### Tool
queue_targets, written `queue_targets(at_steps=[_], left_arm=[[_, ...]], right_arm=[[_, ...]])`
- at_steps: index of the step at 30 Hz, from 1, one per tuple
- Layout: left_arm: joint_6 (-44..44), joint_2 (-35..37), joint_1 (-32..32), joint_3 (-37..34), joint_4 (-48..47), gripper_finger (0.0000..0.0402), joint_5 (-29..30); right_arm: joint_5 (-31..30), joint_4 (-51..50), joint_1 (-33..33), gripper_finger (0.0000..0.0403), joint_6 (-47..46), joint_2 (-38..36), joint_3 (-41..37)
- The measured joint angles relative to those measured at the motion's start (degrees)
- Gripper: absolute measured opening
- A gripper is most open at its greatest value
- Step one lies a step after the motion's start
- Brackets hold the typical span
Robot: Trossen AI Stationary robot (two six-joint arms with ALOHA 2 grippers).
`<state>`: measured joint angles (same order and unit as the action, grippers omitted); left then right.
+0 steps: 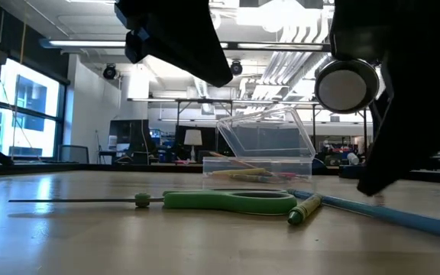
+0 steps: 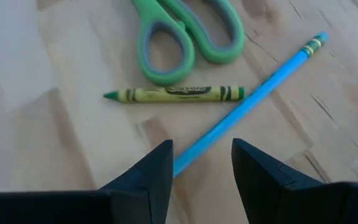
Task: Pick & place school supplies into a supply box
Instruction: Put the blue pencil into the supply box
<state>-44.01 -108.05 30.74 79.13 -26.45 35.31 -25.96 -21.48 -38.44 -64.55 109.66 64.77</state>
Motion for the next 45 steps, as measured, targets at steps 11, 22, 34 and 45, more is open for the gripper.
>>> queue_targets(at_steps=[11, 22, 34, 45], left_arm=[[0.00, 0.00, 0.00, 0.00, 0.06, 0.0071, -0.22], [0.26, 0.00, 0.00, -0.02, -0.67, 0.0067, 0.51], [0.24, 0.03, 0.00, -0.02, -0.62, 0.0067, 0.92], [0.14, 0.03, 0.00, -0.02, 0.13, 0.0067, 1.63]], right_arm=[[-1.55, -4.01, 2.49, 0.0142, 0.32, 1.40, 0.00], [-5.30, -15.74, 3.34, 0.0136, -1.05, 1.40, 0.10], [-15.92, 14.20, 0.69, 0.0116, -6.32, 0.60, -19.07], [-21.22, 20.86, -1.38, 0.0116, -1.53, 1.14, -22.01]])
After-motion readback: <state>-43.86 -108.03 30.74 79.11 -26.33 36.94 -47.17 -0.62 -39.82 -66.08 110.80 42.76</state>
